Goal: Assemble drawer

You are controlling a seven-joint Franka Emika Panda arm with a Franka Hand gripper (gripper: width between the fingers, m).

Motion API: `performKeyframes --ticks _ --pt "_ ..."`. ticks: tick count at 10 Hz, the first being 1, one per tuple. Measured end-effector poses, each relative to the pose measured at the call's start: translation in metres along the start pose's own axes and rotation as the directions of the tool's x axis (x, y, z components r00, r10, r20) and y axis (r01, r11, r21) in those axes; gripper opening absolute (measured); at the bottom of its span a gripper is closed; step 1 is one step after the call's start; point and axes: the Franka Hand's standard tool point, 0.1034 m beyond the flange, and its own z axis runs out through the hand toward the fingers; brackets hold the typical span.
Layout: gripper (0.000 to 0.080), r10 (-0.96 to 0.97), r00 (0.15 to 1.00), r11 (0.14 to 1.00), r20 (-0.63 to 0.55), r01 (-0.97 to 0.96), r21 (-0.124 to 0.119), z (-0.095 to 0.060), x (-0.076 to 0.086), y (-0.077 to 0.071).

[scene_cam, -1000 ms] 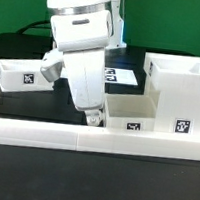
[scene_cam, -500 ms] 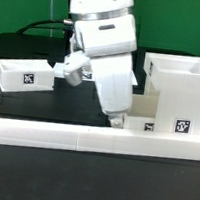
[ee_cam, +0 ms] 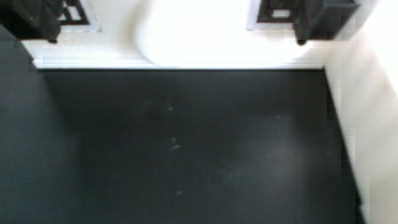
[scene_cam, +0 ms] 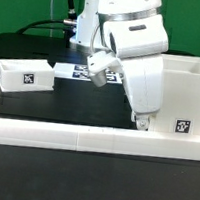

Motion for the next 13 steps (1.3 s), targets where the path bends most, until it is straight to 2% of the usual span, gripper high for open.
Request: performKeyframes --ticks 1,3,5,6,8,10,11,12,13 --pt "0.0649 -0.007 1.0 1.0 0.004 0.007 0.007 -0.002 -0.002 0.001" --pt "0.0649 0.013 1.0 1.0 0.012 -0.013 -0.002 -0.008 -0.021 0.002" --pt "0.0649 0.068 0.998 0.997 0.019 -0.067 -0.038 -0.023 -0.05 -0.001" --pt "0.0649 0.091 0.996 0.995 0.023 -0.09 -0.045 -0.031 -0.063 -0.004" --pt "0.0649 0.121 0.992 0.991 0.036 -0.119 -0.054 -0.048 -0.08 -0.016" --pt "0.0649 0.147 0.987 0.987 0.057 -0.143 -0.069 -0.068 -0.092 -0.038" --pt "0.0649 0.162 0.984 0.984 0.069 -0.157 -0.079 -0.074 -0.098 -0.052" --pt "0.0649 0.17 0.983 0.984 0.074 -0.165 -0.072 -0.075 -0.101 -0.064" --pt "0.0649 0.189 0.979 0.98 0.076 -0.183 -0.07 -0.077 -0.102 -0.068"
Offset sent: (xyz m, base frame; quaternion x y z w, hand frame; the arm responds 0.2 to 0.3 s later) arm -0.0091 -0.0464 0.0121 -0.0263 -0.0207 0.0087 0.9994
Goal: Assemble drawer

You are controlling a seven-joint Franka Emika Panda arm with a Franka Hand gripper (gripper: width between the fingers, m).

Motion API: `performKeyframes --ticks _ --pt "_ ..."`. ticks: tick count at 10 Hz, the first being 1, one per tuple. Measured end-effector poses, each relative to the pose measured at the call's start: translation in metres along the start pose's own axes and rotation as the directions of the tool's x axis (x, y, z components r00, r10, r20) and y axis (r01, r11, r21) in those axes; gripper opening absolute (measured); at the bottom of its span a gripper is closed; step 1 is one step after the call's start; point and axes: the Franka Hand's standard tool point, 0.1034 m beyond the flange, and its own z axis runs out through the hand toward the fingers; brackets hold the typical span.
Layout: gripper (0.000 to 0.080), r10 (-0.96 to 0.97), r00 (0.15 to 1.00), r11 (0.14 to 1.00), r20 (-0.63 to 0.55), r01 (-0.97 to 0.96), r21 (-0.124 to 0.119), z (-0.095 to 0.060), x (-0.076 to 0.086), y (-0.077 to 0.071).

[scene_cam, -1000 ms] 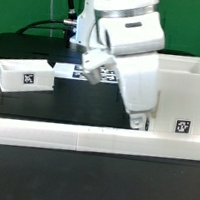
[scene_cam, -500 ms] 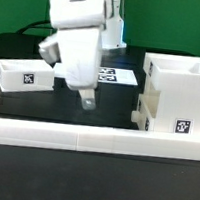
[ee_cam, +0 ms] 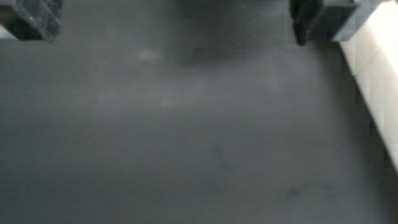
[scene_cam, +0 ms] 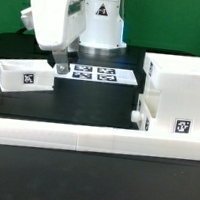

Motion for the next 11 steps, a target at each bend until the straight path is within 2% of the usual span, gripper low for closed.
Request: performKeyframes --ticks 3,5,6,7,9,11 --pt "0.0649 0.047 0.999 0.999 -0.001 -0.047 0.003 0.002 0.0 0.0" --pt "0.0649 0.185 0.983 0.983 -0.001 -0.185 0.002 0.002 0.0 -0.001" --pt "0.0649 0.311 0.95 0.949 -0.025 -0.312 -0.039 0.004 -0.008 -0.003" --pt "0.0649 0.434 0.901 0.9 -0.027 -0.435 -0.04 0.003 -0.014 -0.011" --pt "0.0649 0.596 0.803 0.801 -0.028 -0.596 -0.055 -0.012 -0.018 -0.017" --pt "0.0649 0.676 0.736 0.735 -0.034 -0.677 -0.048 -0.01 -0.017 -0.017"
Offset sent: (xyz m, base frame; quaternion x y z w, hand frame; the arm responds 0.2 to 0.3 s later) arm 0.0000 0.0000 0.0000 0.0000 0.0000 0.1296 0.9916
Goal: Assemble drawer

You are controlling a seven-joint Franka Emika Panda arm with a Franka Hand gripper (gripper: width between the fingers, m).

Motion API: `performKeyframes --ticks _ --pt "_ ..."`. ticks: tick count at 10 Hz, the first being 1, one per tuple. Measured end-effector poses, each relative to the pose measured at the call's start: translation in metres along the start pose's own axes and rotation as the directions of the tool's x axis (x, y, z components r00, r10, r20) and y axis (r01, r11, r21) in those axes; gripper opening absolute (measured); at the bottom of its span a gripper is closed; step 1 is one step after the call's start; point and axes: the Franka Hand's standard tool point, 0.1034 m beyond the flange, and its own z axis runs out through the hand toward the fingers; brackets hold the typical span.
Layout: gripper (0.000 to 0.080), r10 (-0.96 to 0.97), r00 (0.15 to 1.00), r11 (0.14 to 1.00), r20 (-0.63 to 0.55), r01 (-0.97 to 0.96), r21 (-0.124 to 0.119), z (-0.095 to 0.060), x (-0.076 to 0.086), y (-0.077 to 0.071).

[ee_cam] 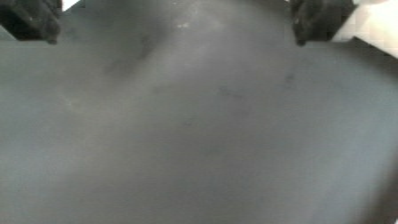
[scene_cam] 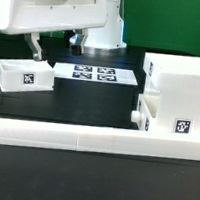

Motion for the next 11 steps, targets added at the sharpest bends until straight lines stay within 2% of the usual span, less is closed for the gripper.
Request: performKeyframes --ticks 4,5,6,7,8,10,11 --pt "0.0649 0.241 0.971 0.971 -0.003 -0.241 0.005 0.001 0.0 -0.001" --pt "0.0649 0.269 0.963 0.963 -0.01 -0.269 -0.018 0.001 -0.015 -0.002" --pt "0.0649 0.278 0.961 0.96 -0.001 -0.278 -0.033 0.003 -0.037 -0.009" --pt "0.0649 0.294 0.956 0.955 0.011 -0.294 -0.041 0.005 -0.056 -0.019" --pt "0.0649 0.304 0.952 0.952 0.027 -0.303 -0.038 0.006 -0.069 -0.026" --pt "0.0649 0.316 0.948 0.948 0.036 -0.315 -0.044 0.002 -0.085 -0.025" --pt "0.0649 0.31 0.95 0.95 0.037 -0.308 -0.042 0.003 -0.083 -0.026"
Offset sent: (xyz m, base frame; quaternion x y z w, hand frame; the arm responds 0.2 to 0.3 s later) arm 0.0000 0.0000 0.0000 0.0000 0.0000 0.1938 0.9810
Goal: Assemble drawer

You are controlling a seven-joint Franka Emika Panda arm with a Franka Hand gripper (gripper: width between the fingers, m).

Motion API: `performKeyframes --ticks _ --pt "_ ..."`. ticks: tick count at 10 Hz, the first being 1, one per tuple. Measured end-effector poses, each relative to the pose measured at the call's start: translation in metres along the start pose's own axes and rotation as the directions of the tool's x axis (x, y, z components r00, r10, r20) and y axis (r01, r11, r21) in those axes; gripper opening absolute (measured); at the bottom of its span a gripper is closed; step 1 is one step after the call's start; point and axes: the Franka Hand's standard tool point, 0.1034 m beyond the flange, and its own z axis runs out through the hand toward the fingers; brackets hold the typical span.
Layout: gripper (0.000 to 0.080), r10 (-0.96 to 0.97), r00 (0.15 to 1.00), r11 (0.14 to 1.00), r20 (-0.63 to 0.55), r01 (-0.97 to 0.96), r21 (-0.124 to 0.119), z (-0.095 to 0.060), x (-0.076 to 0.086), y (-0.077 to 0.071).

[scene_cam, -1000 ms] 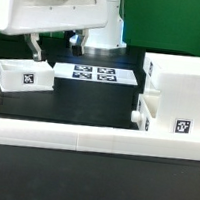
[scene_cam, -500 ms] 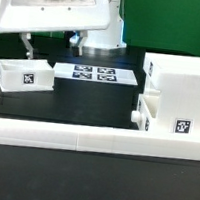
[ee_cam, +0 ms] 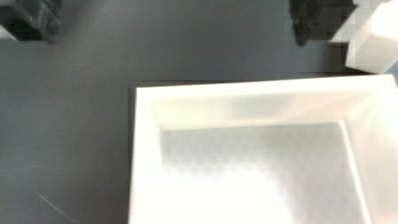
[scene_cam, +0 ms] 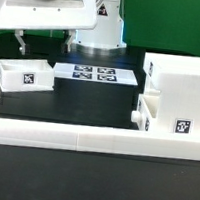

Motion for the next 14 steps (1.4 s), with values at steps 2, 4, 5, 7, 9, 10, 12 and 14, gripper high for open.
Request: performKeyframes --ticks 2,4,5,7,9,10,12,14 --pt "0.0649 -0.001 1.0 1.0 0.0 0.001 0.0 0.0 0.0 0.0" --pt "0.0649 -0.001 1.0 1.0 0.002 0.001 0.002 0.001 -0.001 -0.001" --pt "0.0649 0.001 1.0 1.0 -0.008 -0.001 -0.016 0.006 -0.01 0.0" --pt "0.0649 0.014 1.0 1.0 0.009 -0.014 -0.016 0.024 -0.038 -0.008" --pt "0.0649 0.013 1.0 1.0 0.021 -0.013 -0.008 0.04 -0.05 -0.009" --pt "0.0649 0.019 0.999 1.0 0.03 -0.019 0.001 0.048 -0.058 -0.01" --pt "0.0649 0.029 0.999 1.0 0.038 -0.029 0.009 0.059 -0.065 -0.012" --pt "0.0649 0.03 0.999 0.999 0.043 -0.03 0.014 0.062 -0.067 -0.014"
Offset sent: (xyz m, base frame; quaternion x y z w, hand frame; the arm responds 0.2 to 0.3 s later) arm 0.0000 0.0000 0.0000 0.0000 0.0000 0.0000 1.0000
